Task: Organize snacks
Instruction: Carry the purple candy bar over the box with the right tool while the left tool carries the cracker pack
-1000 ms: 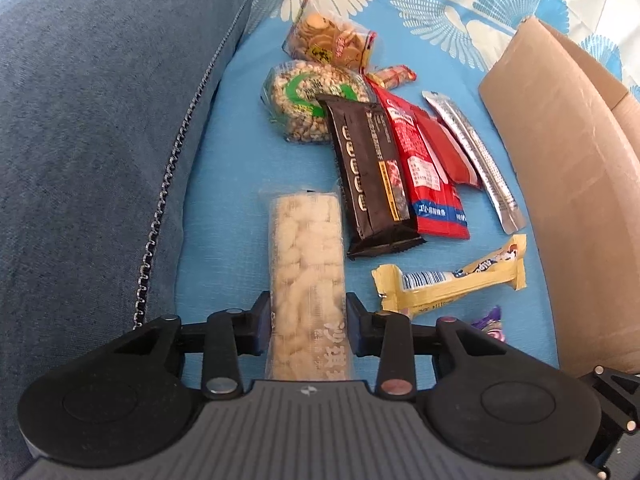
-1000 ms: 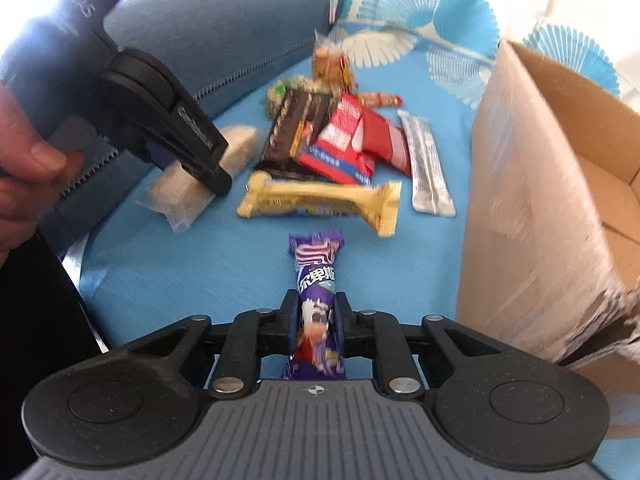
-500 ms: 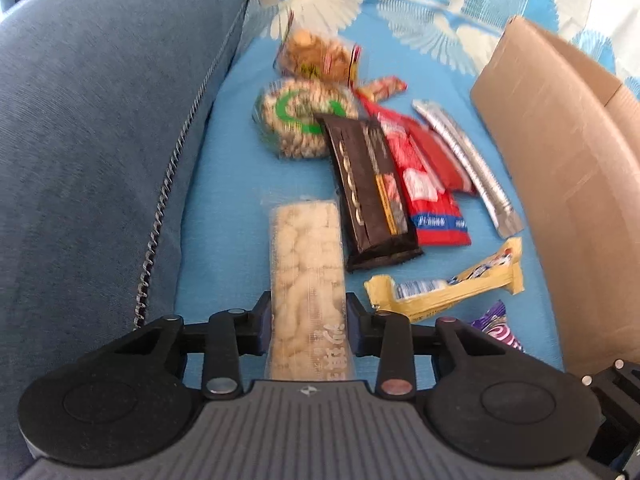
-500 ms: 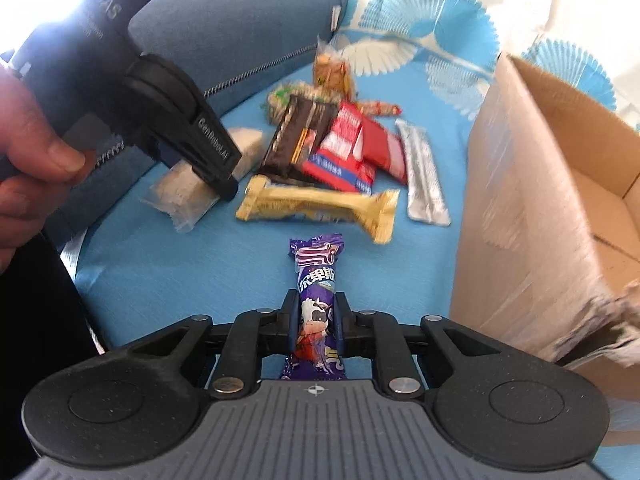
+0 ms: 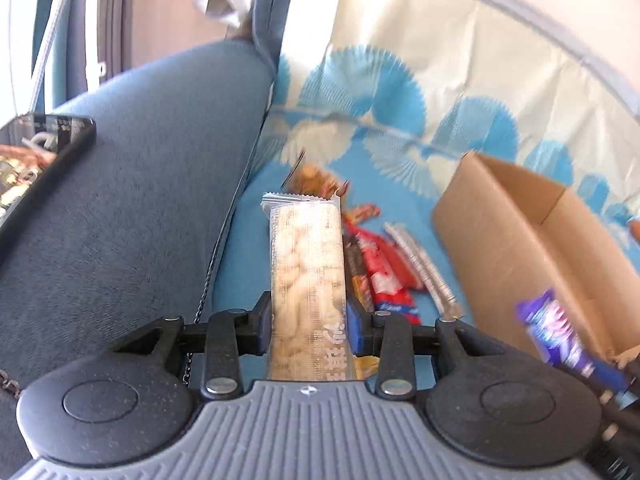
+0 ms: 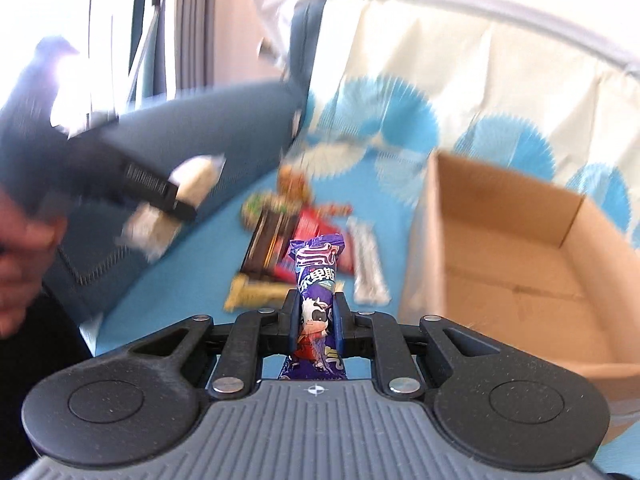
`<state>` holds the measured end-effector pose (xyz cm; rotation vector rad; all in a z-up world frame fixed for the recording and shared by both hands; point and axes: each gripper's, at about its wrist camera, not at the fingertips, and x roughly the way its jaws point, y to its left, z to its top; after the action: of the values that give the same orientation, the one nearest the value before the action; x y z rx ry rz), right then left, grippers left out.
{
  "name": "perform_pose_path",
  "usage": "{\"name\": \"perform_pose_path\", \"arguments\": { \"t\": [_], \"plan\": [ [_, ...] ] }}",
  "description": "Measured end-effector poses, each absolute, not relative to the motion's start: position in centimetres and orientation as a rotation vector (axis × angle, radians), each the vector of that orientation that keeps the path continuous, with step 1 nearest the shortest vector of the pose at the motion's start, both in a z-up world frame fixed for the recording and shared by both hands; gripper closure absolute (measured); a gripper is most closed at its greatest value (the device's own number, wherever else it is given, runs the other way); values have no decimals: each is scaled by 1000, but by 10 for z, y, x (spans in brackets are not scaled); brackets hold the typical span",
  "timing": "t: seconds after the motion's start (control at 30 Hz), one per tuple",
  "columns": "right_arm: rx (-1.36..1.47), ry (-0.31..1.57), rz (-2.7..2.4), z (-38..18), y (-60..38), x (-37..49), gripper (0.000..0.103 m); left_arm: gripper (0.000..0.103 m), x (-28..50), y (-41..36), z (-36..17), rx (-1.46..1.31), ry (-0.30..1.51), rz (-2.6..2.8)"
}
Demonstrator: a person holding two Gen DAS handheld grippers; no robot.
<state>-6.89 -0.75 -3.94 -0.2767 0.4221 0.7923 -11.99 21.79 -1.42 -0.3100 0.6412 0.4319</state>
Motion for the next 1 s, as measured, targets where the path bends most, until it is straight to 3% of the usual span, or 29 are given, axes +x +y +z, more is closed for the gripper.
{"name": "perform_pose_path", "arguments": {
  "t": [0.37,1.0],
  "plan": [
    [-91,275,650,20,-76,-60,86,63,-138,189,1,-274,545,312],
    [144,274,429,12,-187,-12,86,63,-119,155,-7,-94,565,272]
  ]
}}
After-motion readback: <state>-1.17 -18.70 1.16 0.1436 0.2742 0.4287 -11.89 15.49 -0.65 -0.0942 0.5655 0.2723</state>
